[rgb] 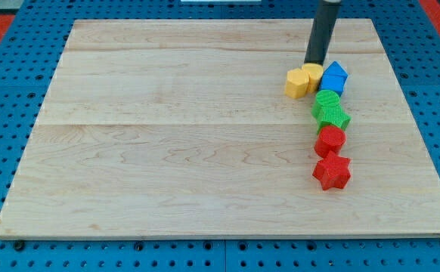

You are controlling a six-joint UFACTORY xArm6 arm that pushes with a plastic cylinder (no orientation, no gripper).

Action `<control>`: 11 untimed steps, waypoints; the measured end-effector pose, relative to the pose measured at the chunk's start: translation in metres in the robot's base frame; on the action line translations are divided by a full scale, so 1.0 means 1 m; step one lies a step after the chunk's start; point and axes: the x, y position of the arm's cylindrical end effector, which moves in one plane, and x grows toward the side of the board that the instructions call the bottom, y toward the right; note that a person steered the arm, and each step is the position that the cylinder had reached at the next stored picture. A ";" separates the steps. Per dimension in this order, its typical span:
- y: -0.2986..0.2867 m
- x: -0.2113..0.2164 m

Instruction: Push the blue triangle along with the blue cube down a bit

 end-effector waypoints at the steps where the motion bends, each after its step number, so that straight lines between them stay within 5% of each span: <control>1: 0.000 0.051; 2: -0.004 0.055; 5: 0.008 -0.064; 6: 0.044 -0.060; 11: 0.009 0.056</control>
